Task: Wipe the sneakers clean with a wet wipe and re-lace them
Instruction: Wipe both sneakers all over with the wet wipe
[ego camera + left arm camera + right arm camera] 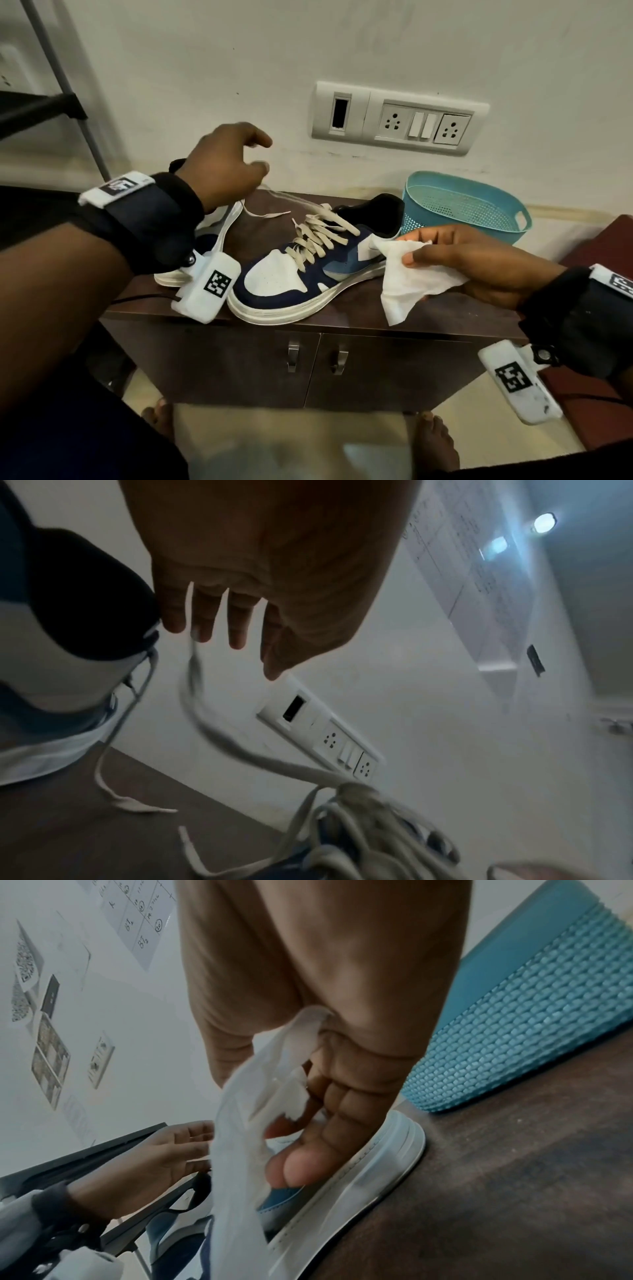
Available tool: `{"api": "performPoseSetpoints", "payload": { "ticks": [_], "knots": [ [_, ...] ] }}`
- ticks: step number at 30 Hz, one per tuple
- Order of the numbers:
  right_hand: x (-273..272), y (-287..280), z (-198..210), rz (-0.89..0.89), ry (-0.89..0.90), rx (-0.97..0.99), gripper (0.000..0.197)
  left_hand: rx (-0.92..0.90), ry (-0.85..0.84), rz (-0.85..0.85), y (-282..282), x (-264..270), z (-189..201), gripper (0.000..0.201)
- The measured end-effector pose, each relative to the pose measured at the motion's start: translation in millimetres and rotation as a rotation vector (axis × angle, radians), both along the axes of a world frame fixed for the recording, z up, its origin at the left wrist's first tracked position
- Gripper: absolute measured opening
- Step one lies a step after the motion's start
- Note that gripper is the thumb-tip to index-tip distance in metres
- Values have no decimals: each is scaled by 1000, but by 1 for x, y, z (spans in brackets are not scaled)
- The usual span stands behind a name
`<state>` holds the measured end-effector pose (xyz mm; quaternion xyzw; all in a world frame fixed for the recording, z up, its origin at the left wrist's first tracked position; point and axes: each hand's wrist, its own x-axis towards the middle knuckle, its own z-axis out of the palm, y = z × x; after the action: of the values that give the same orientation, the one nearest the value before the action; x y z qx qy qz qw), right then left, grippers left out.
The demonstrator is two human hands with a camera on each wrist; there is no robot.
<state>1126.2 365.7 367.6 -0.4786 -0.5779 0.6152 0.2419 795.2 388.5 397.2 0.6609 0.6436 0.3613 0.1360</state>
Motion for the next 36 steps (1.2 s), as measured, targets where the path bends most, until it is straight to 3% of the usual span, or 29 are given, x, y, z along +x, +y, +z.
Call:
{"api": "performPoseSetpoints", "payload": {
  "ticks": [2, 6, 9, 11, 13, 15, 20, 25, 28, 30, 32, 36],
  "knots": [
    [-3, -2, 0, -4, -1, 14, 21, -44, 180, 13, 0, -3, -6, 40],
    [-5, -2, -1, -84, -32, 143, 17, -75, 219, -148, -23, 5, -12, 48],
    [-4, 1, -5, -215, -66, 279, 18, -275, 251, -304, -51, 20, -26, 84],
    [-2, 3, -8, -274, -108, 377, 17, -337, 358, -377, -62, 26, -45, 112],
    [-2, 4, -9, -335, -100, 448, 17, -331, 530, -369, -66, 32, -62, 136],
    [-2, 4, -8, -416, -63, 498, 18, -332, 600, -318, -64, 36, -69, 145],
    [-4, -1, -9, -489, -65, 630, 17, -352, 603, -316, -58, 38, -70, 145],
    [-2, -3, -5, -503, -225, 926, 17, -484, 271, -437, -48, 16, -52, 137],
    [-10, -3, 1, -494, -330, 1093, 15, -600, 97, -546, -45, 0, -44, 114],
    [-16, 1, 0, -503, -367, 1125, 18, -652, 54, -581, -44, -8, -44, 110],
    [-24, 5, -6, -493, -385, 1102, 23, -666, 42, -567, -40, -13, -46, 119],
    [-50, 1, -31, -350, -428, 1044, 27, -642, -44, -549, -35, -16, -53, 108]
  ]
}}
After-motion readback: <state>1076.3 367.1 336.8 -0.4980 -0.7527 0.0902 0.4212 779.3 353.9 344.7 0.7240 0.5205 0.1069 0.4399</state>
